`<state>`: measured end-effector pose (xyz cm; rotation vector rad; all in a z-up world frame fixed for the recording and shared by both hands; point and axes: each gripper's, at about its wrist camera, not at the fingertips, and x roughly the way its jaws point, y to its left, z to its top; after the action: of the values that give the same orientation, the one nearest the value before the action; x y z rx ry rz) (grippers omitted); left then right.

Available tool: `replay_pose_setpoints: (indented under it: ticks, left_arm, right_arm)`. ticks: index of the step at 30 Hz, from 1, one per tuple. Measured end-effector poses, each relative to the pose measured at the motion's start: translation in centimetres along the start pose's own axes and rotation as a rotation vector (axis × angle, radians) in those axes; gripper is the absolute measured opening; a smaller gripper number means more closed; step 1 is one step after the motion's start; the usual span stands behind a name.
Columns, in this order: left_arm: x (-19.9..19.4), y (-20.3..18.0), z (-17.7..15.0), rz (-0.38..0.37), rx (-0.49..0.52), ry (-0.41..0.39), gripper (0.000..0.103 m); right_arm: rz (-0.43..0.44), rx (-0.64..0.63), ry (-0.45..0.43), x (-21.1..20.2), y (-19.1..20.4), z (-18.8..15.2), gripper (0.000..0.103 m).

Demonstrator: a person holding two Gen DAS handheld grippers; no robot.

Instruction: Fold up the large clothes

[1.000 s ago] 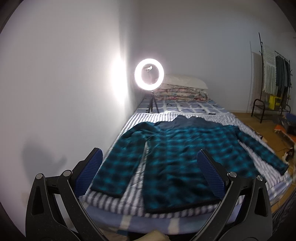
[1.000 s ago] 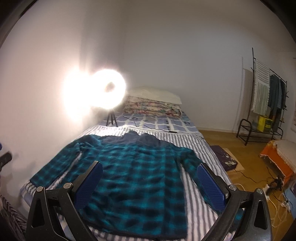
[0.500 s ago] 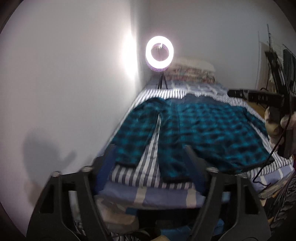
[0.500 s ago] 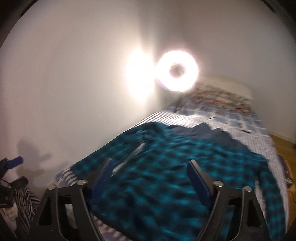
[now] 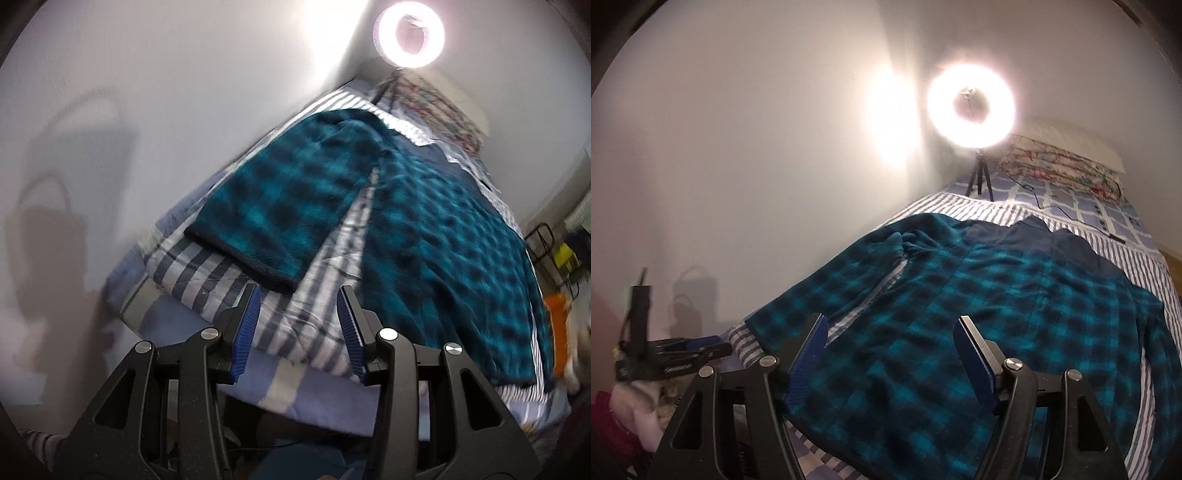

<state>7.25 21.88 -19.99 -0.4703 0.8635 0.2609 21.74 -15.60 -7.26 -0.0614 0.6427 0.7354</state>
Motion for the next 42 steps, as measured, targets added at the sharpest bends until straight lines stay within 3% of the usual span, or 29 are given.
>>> replay_pose_setpoints:
  ticks: [9,16,18,19,21,26,30,32,36,42]
  left_arm:
    - [8.0,3.0,1.3,-0.005,-0.203,0.152,0.045]
    - [9.5,1.9,2.5,0.109,-0.165,0.116,0.044]
    - [9.8,1.8,2.8,0.126,-0.152,0.093,0.024]
    - [9.9,1.6,3.1,0.133,-0.139,0.079,0.005]
    - [9.4,1.4,3.5,0.120,-0.119,0.038,0.003]
    - [5.9,-2.6,4.8,0.098,0.063,-0.107,0.002]
    - [2.5,-8.1,5.1,0.035,0.293,-0.193,0.002]
    - [1.4,-10.1,4.8,-0.002,0.394,-0.204,0.002]
    - [0.0,-13.3,3.3,-0.039,0.600,-0.228,0.002]
    - [0.1,-14.0,1.8,-0.067,0.665,-0.200,0.002]
  right_arm:
    - [-0.008,0.065,-0.014,-2.6,-2.6,-0.6,0.073]
    - [-0.021,0.085,0.002,-3.0,-4.0,-1.3,0.073]
    - [-0.021,0.094,0.018,-2.9,-4.4,-1.7,0.073]
    - [-0.020,0.097,0.024,-2.8,-4.5,-1.9,0.073]
    - [-0.021,0.097,0.034,-2.6,-4.7,-2.1,0.073]
    - [-0.014,0.127,0.059,-1.9,-5.4,-2.3,0.072]
    - [0.012,0.187,0.085,-0.9,-6.5,-2.2,0.066]
    - [0.037,0.226,0.111,-0.1,-7.3,-1.9,0.056]
    - [0.085,0.238,0.147,2.1,-8.9,0.1,0.053]
    - [0.230,0.293,0.206,9.6,-11.0,7.3,0.053]
